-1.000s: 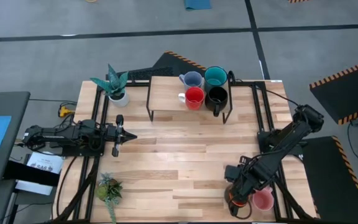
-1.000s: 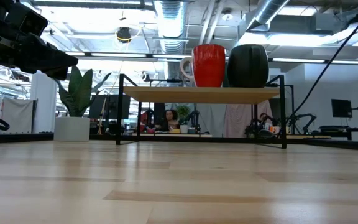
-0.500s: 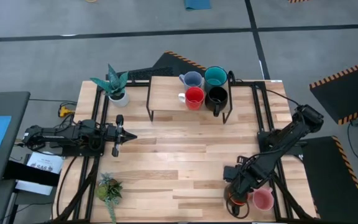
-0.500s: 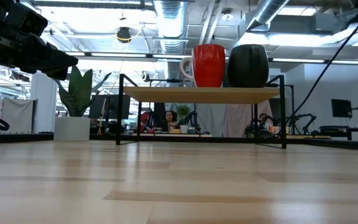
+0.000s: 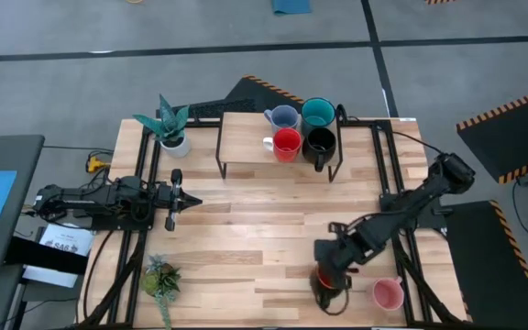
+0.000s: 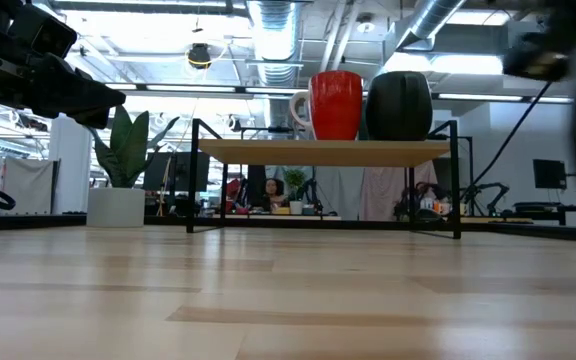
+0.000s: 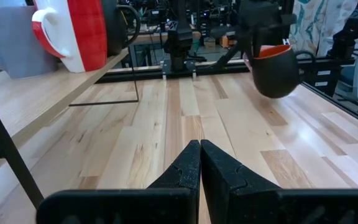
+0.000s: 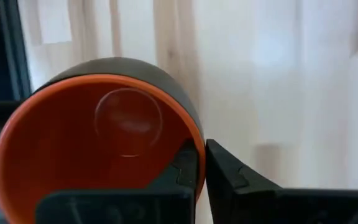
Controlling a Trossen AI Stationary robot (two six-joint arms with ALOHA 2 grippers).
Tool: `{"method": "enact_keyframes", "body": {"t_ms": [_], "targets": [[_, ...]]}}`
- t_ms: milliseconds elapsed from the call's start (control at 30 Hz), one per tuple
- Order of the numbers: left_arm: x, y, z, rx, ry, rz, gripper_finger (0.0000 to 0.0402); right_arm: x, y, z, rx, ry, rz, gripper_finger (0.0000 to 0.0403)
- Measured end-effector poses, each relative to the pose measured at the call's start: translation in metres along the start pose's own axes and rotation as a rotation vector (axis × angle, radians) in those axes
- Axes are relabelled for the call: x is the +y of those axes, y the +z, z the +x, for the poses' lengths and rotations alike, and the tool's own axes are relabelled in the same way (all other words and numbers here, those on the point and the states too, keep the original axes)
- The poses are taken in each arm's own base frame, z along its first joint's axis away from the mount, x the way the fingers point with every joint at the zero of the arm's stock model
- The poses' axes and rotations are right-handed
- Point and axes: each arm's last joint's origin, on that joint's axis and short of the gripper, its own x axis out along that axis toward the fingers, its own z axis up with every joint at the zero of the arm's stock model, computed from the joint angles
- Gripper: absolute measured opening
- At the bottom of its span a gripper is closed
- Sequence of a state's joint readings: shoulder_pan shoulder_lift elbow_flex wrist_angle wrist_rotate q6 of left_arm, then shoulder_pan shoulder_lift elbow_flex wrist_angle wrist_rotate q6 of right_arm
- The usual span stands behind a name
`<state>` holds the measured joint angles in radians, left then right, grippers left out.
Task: Place coffee mugs
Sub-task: Put the black orange mug on the shelf
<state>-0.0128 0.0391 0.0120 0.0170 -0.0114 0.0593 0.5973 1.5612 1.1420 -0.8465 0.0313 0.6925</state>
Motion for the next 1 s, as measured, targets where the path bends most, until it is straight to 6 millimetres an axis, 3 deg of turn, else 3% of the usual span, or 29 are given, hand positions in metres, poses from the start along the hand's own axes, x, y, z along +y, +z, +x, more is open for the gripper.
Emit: {"method": "enact_keyframes", "body": {"t_ms": [167,400,533,800,1000], "targets": [[0.0,0.0,0.0,0.0,0.0,0.0,0.0,-0.016,0.049,-0.033,-0.165,0.047,-0.162,0.0033],[0.0,0.0,0.0,0.0,0.0,0.0,0.0,-0.052,0.119,-0.118,-0.564,-0.04,-0.301,0.0033],[0.0,0.0,0.0,0.0,0.001,0.0,0.0,-0.08,0.141,-0.154,-0.741,-0.166,-0.263,0.0033],[0.0,0.0,0.0,0.0,0.0,0.0,0.0,-0.14,0.165,-0.186,-0.952,-0.313,-0.127,0.0033],[0.0,0.0,0.0,0.0,0.0,0.0,0.0,-0.169,0.186,-0.174,-0.926,-0.364,-0.069,0.0033]]}}
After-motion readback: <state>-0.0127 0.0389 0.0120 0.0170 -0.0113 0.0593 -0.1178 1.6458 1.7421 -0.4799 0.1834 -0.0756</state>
